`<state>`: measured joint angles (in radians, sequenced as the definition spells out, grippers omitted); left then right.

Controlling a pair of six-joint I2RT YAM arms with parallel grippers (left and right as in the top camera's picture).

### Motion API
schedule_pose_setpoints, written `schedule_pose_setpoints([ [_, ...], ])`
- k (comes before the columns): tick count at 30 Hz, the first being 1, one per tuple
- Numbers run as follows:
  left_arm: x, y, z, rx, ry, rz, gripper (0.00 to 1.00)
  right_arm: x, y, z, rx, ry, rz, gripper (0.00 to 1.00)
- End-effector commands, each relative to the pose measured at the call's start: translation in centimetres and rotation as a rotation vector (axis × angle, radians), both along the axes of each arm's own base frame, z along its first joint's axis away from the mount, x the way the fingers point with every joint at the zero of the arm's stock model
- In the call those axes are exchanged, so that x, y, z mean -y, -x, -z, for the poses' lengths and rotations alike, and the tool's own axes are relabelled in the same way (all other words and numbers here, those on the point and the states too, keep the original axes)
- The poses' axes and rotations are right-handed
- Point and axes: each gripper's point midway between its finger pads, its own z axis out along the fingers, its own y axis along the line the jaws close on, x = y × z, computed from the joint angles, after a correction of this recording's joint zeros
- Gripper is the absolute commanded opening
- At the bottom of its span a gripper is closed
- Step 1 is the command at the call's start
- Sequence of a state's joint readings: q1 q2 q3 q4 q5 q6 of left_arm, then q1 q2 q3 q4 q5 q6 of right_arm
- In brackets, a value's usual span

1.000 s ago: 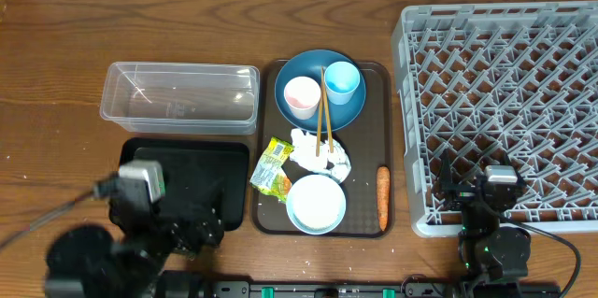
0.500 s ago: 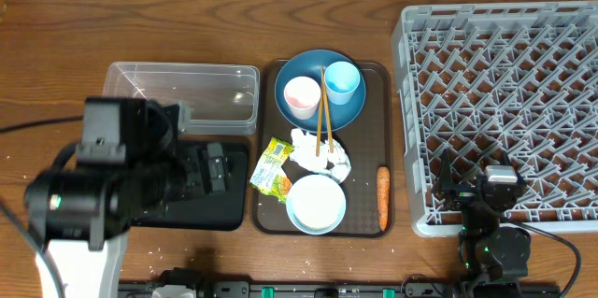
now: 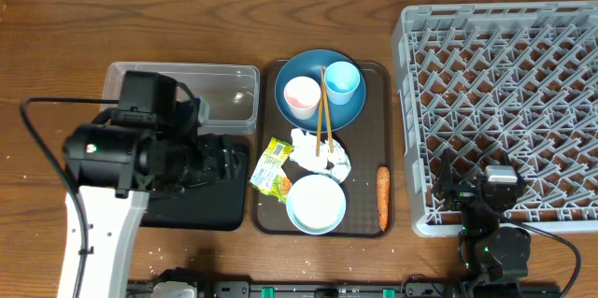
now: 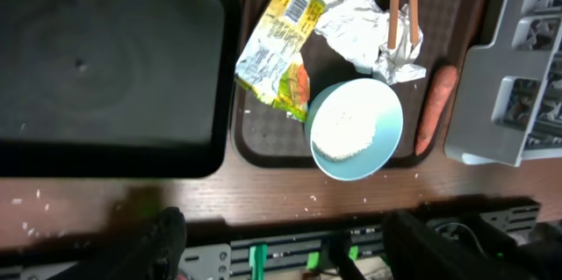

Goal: Sort waste into correct bins and load items into the dishwasher rack
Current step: 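Move the left gripper over the yellow snack wrapper on the tray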

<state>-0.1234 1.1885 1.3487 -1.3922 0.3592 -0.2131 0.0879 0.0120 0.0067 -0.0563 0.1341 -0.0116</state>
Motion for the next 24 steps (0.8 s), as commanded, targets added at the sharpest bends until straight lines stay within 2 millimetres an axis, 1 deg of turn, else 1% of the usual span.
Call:
schedule_pose_setpoints([
  [1,0.1,0.1,0.9,0.0,-0.034,0.02,0.72,0.2,0.0,0.1,-0.002,0.005,0.011,0.99],
  [6,0.7,-0.5,2.9,0.019,-0.067,0.058,0.65,0.2,0.0,0.1,-0.002,0.005,0.011,0.99],
  [9,1.4,-1.1,4.3,0.027,-0.056,0.055,0.65,0.2,0.0,0.1,-0.002,0.005,0.011,0.99],
  [13,2.2,-1.8,5.7,0.053,-0.05,0.079,0.64,0.2,0.0,0.1,-0.002,0.005,0.011,0.99],
  [19,3.5,-2.2,6.6,0.077,-0.036,0.098,0.57,0.2,0.0,0.1,-0.002,0.005,0.011,0.99],
  [24,5.7,-2.0,7.5,0.112,-0.031,0.185,0.56,0.2,0.0,0.1,-0.002,0.005,0.011,0.99],
])
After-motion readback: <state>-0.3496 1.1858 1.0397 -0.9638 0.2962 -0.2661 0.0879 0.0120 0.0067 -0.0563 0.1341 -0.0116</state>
